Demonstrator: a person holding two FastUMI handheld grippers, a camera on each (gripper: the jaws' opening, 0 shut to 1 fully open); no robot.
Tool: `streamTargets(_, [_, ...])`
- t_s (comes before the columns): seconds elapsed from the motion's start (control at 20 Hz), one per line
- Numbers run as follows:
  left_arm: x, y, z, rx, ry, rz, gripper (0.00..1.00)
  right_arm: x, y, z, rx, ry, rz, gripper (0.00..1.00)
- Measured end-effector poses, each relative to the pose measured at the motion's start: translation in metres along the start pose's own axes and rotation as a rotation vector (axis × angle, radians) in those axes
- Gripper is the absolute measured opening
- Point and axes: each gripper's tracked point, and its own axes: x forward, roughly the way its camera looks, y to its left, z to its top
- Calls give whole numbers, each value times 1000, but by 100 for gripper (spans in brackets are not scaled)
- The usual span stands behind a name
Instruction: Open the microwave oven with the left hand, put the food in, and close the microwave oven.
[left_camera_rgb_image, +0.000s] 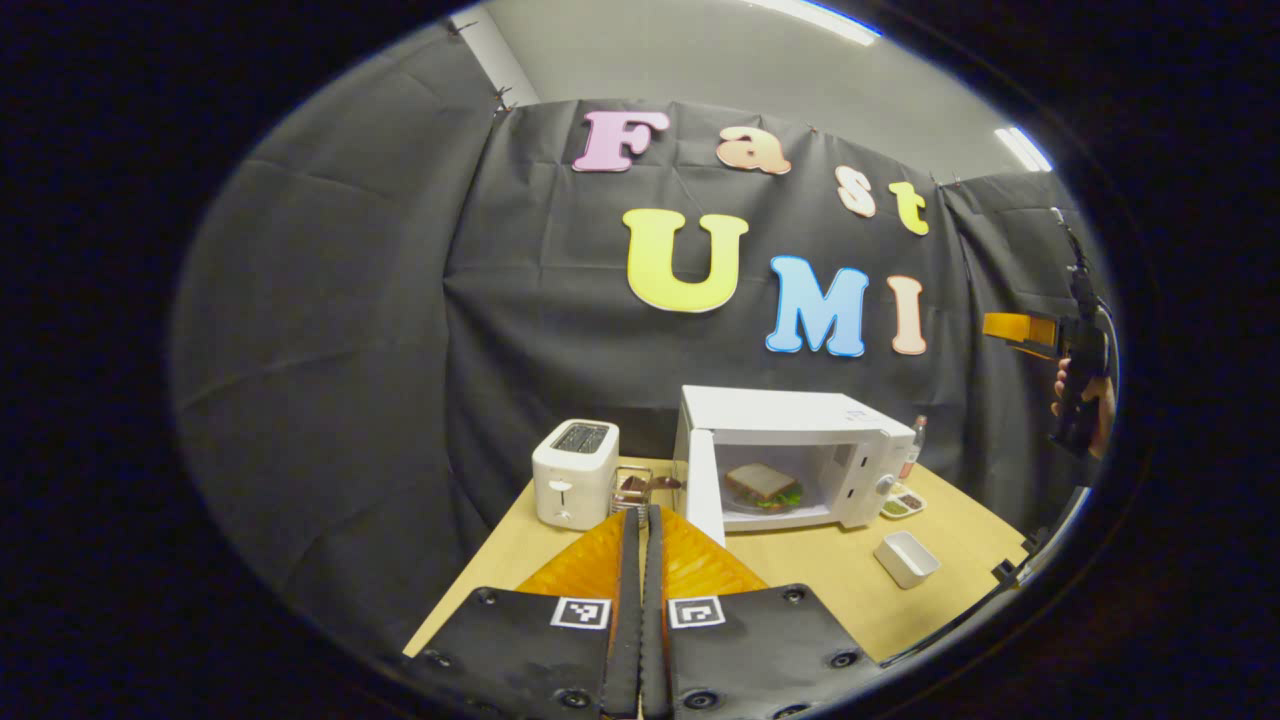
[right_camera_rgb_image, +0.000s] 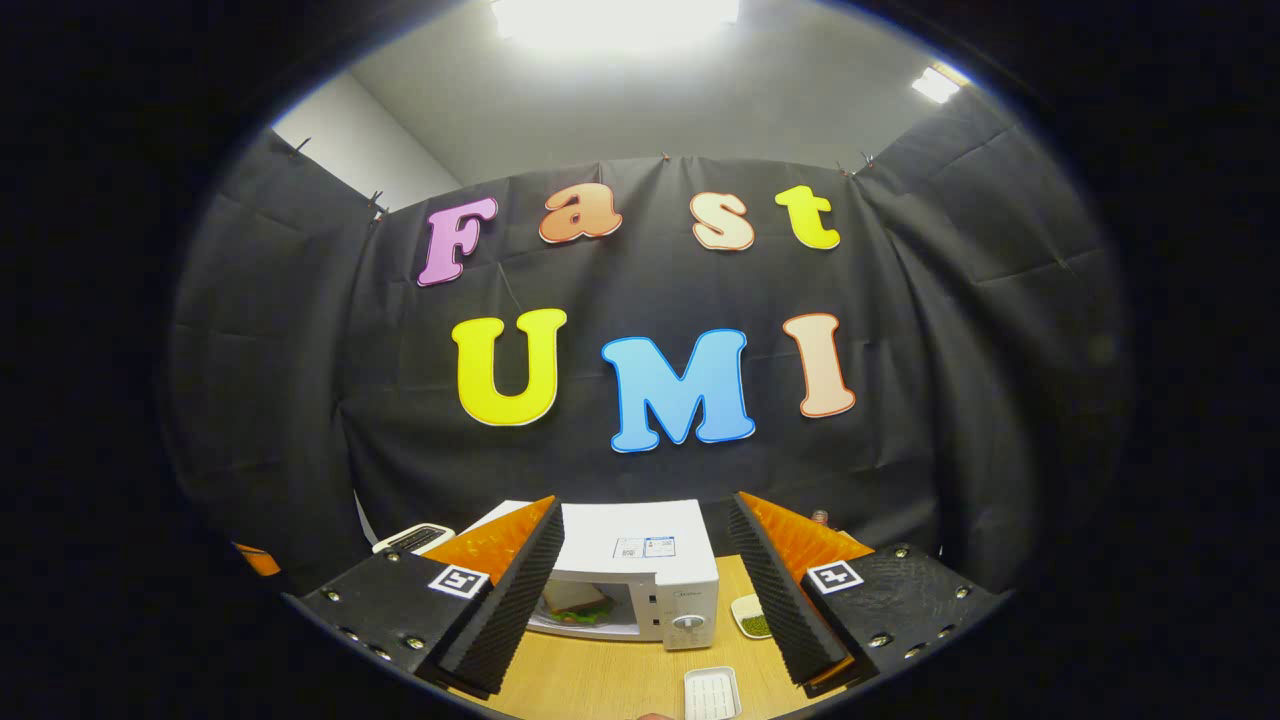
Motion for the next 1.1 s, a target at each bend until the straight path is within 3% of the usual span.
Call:
streamTargets(0.15, [2, 14, -37, -33, 65, 9, 7, 0, 2, 1, -17, -10, -28, 99])
streamTargets(0.35, [11, 1, -64, -32, 131, -68, 7, -1, 6, -6, 25, 9, -62, 100])
streamTargets(0.6, [11, -16, -73, -24, 158, -148, 7, -8, 3, -12, 43, 17, -112, 100])
streamTargets(1.1, [9, -79, -65, -34, 166, -235, 7, -7, -6, 4, -10, -46, -109, 100])
